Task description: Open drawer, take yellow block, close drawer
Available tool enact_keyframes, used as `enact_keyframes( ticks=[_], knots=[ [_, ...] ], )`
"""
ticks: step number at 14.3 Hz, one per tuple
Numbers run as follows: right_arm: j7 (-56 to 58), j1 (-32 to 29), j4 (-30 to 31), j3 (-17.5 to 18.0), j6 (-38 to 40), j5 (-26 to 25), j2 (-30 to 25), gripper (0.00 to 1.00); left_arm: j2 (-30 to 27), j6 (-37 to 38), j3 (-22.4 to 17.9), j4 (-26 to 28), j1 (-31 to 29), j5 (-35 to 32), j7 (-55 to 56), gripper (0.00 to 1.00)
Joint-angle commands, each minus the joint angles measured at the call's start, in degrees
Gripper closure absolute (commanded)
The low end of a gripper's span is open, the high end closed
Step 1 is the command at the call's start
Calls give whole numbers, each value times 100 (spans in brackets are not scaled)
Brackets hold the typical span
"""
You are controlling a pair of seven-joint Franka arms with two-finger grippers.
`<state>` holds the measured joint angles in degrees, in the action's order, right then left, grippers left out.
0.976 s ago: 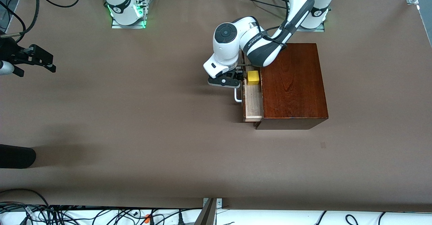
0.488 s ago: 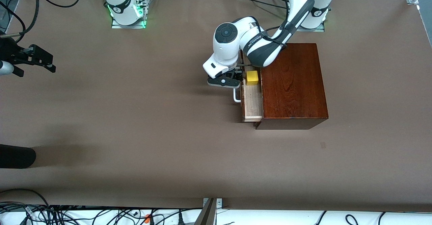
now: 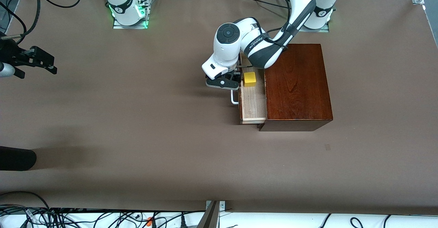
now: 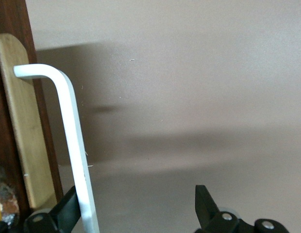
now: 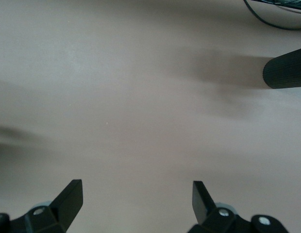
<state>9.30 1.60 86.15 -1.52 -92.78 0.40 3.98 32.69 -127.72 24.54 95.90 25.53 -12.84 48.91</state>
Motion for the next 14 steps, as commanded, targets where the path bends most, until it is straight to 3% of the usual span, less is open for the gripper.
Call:
enact_keyframes(
  ticks=[1, 6, 9, 14],
  knots=[
    [54, -63, -89, 20, -4, -5, 41, 0, 46, 209, 16, -483, 40, 142, -189, 0],
    [54, -63, -89, 29, 5, -5, 41, 0, -420, 2353, 24, -1476, 40, 142, -206, 0],
    [54, -63, -89, 29, 5, 4, 50, 0, -631, 3260, 24, -2004, -135, 142, -215, 0],
    [63, 278, -89, 99, 57, 13, 313, 0, -1176, 3824, 24, -2093, -1214, 151, -1337, 0]
  ],
)
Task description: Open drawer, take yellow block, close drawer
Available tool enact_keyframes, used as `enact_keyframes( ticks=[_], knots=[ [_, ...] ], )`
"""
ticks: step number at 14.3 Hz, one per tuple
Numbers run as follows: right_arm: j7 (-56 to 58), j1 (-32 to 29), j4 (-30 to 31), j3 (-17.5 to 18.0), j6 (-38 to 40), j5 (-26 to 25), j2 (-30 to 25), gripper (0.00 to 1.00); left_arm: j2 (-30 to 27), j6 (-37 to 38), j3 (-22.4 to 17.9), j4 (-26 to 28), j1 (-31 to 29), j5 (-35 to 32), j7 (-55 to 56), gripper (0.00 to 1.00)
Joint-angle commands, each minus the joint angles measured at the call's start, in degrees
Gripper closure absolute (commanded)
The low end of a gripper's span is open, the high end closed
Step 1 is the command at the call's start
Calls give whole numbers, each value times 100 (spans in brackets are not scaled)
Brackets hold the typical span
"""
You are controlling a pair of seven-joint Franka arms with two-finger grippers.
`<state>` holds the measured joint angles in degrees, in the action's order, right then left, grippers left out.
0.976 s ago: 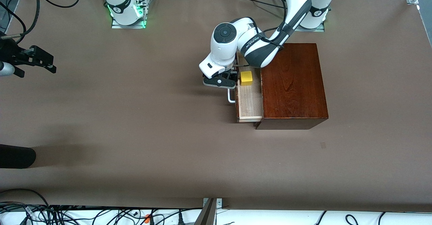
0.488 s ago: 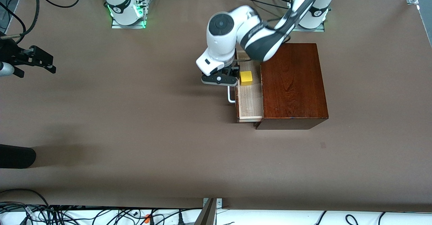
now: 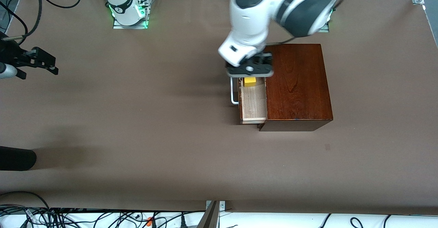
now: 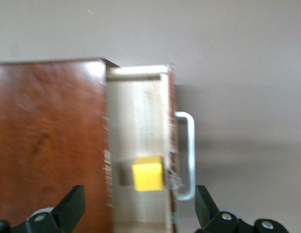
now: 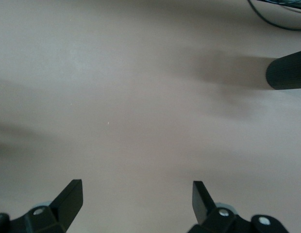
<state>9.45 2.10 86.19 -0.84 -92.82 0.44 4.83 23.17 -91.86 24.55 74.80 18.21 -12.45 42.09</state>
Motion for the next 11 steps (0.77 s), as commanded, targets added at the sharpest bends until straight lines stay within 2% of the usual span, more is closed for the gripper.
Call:
enact_keyframes(
  ticks=[1, 6, 8, 9, 10, 11],
  knots=[
    [57, 360, -85, 40, 114, 18, 307, 0, -304, 352, 33, 9, -746, 111, -1015, 0],
    [582, 1326, -76, 75, 185, 368, 536, 0, -595, 731, 24, 88, -2108, 514, -2747, 0],
    [786, 1853, -111, 110, -7, 439, 650, 0, -691, 766, -11, 122, -2575, 856, -3240, 0],
    [891, 2160, -120, 119, -217, 439, 703, 0, -813, 766, -107, 280, -2612, 875, -3382, 0],
    [1057, 2433, -120, 154, -471, 431, 773, 0, -936, 758, -404, 360, -2551, 902, -3583, 0],
    [1172, 2697, -129, 198, -718, 413, 852, 0, -1085, 731, -990, 447, -2185, 954, -3837, 0]
  ],
)
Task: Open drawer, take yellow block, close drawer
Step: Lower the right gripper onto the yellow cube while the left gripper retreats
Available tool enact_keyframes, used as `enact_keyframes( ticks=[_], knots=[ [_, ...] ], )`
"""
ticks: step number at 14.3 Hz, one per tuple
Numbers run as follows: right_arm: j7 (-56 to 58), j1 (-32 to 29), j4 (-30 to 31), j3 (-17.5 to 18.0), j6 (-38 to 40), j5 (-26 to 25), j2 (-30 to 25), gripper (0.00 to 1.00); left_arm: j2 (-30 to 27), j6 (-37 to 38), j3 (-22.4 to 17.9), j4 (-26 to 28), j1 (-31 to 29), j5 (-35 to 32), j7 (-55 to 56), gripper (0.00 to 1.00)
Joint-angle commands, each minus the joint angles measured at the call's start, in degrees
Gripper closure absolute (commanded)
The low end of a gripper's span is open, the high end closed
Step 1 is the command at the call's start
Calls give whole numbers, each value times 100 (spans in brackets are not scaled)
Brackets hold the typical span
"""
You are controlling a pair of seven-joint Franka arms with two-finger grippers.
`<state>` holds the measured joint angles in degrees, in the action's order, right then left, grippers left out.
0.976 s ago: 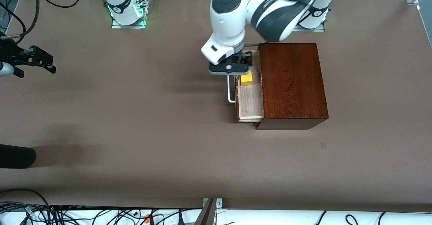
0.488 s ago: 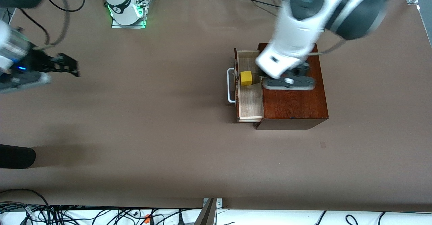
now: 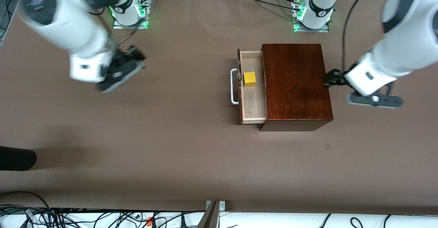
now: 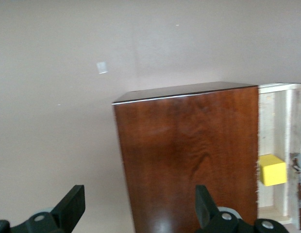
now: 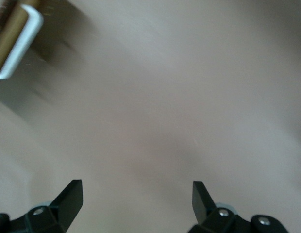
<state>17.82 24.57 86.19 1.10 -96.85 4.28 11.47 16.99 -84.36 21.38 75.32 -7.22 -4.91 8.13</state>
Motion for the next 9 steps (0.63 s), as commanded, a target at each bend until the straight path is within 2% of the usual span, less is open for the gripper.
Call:
enact_keyframes(
  ticks=[1, 2, 3, 6, 7, 9],
  knots=[
    [371, 748, -129, 22, -586, 12, 284, 0, -695, -123, -1410, 613, 875, 410, -574, 0],
    [363, 986, -129, 22, -789, 11, 390, 0, -854, -290, -1853, 772, 1124, 542, -610, 0],
    [380, 1249, -129, 22, -991, -15, 504, 0, -1030, -448, -2075, 1009, 1196, 587, -619, 0],
    [538, 1856, -147, 22, -1677, -128, 829, 0, -1916, -1886, -2199, 2333, 1188, 553, -373, 0],
    [556, 2076, -147, 22, -1931, -277, 926, 0, -2119, -2004, -2209, 2730, 1179, 544, -321, 0],
    [609, 2288, -208, 30, -2345, -602, 1163, 0, -2192, -1927, -2156, 2883, 1092, 491, -443, 0]
  ],
)
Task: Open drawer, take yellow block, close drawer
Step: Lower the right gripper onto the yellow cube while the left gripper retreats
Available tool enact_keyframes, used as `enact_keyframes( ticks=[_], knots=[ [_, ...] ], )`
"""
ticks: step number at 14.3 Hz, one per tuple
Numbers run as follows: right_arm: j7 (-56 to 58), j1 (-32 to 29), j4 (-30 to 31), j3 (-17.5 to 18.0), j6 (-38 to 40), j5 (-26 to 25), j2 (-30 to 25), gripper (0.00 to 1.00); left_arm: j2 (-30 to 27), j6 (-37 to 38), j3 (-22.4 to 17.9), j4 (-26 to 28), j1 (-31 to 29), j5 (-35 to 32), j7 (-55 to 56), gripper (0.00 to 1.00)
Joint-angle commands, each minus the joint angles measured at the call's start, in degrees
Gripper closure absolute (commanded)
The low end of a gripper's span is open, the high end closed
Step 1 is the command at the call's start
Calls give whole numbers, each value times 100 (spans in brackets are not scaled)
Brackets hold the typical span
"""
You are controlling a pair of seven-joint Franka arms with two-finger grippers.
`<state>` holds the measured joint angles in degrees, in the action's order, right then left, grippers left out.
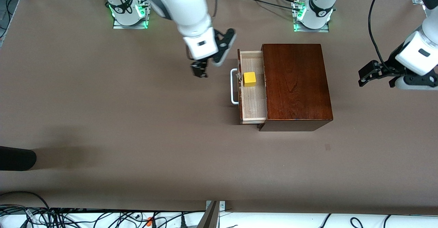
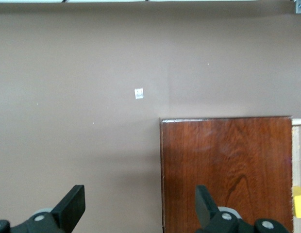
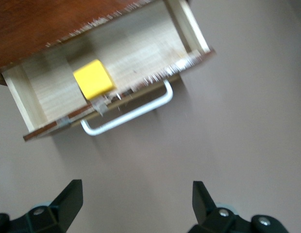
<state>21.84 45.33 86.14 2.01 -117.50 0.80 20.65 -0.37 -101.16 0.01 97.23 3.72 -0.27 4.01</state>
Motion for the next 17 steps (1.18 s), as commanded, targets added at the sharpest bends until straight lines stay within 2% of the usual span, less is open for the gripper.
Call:
enact_keyframes(
  ticks=[1, 3, 5, 7, 17],
  knots=[
    [337, 266, -429, -60, -326, -369, 481, 0, -446, -81, -10, 605, -20, 10, -241, 0],
    [663, 432, -1174, -60, -230, -502, 1087, 0, -306, 332, -10, 281, -11, 18, -445, 0],
    [664, 564, -1843, -69, -203, -546, 1598, 0, -270, 343, -19, 209, -11, 18, -480, 0],
    [690, 600, -2222, -69, -203, -555, 1941, 0, -279, 343, -10, 200, -11, 10, -480, 0],
    [813, 811, -2285, -60, -282, -705, 2523, 0, -270, 395, -27, 156, -11, 10, -507, 0]
  ],
)
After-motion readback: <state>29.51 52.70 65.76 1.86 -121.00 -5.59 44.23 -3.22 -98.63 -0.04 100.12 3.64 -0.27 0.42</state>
